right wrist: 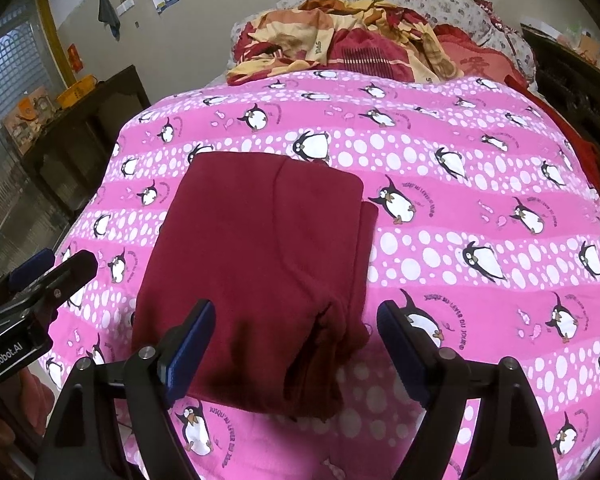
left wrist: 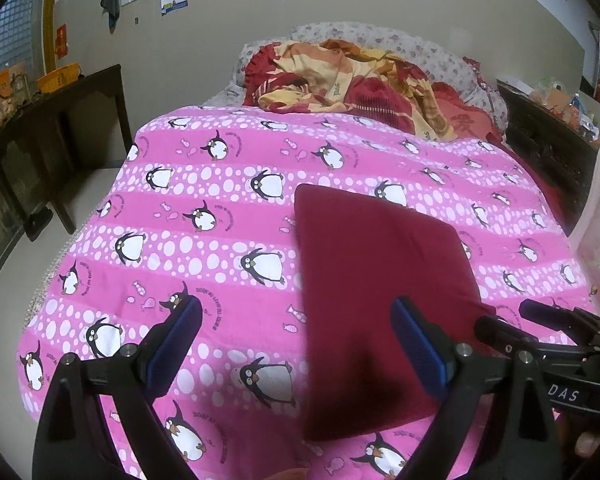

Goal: Fold small clothes

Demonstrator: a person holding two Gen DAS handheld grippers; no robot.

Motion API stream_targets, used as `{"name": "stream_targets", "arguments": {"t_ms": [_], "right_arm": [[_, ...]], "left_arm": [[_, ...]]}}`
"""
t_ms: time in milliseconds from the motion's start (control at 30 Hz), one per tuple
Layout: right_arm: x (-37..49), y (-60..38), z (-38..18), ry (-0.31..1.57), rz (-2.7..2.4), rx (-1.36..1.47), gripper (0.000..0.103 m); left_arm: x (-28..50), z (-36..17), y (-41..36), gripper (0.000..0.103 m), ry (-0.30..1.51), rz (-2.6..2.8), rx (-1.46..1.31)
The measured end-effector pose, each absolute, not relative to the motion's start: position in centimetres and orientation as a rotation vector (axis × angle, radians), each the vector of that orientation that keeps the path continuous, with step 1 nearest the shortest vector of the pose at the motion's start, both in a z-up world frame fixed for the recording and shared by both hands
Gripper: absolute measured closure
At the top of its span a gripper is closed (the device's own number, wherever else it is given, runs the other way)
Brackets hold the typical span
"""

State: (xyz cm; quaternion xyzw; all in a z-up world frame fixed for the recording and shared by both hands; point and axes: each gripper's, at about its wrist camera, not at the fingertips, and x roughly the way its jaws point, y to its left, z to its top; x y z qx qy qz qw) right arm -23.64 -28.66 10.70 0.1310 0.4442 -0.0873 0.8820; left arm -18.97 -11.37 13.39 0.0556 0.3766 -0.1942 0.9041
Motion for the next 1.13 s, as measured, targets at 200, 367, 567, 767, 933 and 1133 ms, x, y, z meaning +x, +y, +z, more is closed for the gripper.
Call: {"name": "stream_targets", "arguments": {"t_ms": [200, 367, 567, 767, 933, 1133], "right_arm": [[-22.9, -28.8, 10.3, 0.938, -0.186, 0.276, 0.016], [-22.4, -29.2, 10.1, 0.945, -0.189, 0.279, 0.016], [-21.9, -29.6, 9.7, 0.958, -0.19, 0.284, 0.016], [-21.5, -29.7, 9.5, 0.963, -0.189, 0.287, 0.016], [-21.2, -30.4, 9.1, 0.968, -0.191, 0.297, 0.016], [-21.4, -33.6, 8.8, 0.953, -0.223, 0.326, 0.016]], "left_arm": [[-18.2, 13.0, -11.6, 0.009, 0.787, -0.401, 0.112], [-17.9, 12.9, -11.8, 0.009, 0.792, -0.401, 0.115], [-17.2, 12.4, -12.1, 0.009, 0.807, -0.401, 0.118], [-16.8, 12.1, -12.5, 0.009, 0.816, -0.402, 0.12], [-16.3, 11.7, -12.8, 0.009, 0.81, -0.404, 0.131], [-14.3, 10.7, -11.9, 0.009, 0.847, -0.399, 0.098]]}}
